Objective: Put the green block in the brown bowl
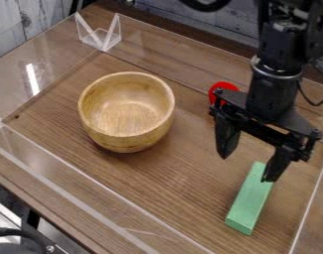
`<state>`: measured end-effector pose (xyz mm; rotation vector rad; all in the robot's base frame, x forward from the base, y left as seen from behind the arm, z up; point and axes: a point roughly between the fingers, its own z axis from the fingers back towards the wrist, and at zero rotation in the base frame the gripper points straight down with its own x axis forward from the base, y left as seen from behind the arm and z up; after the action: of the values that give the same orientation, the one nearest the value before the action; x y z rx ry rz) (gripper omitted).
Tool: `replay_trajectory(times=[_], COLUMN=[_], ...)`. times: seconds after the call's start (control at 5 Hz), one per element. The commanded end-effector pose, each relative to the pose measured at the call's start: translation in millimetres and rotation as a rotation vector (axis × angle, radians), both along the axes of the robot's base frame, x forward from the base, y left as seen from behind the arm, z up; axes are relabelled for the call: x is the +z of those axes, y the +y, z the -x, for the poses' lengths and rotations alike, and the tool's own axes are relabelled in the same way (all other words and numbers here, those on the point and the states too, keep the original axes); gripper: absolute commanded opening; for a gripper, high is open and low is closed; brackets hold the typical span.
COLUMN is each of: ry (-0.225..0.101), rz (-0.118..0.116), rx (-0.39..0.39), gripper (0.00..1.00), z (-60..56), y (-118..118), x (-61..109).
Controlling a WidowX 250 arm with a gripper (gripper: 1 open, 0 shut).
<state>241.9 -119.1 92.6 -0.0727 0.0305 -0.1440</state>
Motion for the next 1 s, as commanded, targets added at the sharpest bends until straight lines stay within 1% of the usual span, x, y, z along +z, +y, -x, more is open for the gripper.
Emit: replay_trajectory(times=[0.0,0.2,0.4,0.6,0.8], ry=[-0.059,-0.075,-0.1,-0.123,-0.144], rz=[0.032,0.043,0.052,0.059,0.059], rx=[-0.018,-0.028,-0.042,-0.023,-0.002], gripper=[1.0,1.0,1.0,1.0,1.0], z=[-0.9,0.0,0.3,0.0,-1.4], y=[-1.8,-1.7,-3.2,-9.4,-13.6], x=[13.0,2.4,-7.2,-8.8,-11.0])
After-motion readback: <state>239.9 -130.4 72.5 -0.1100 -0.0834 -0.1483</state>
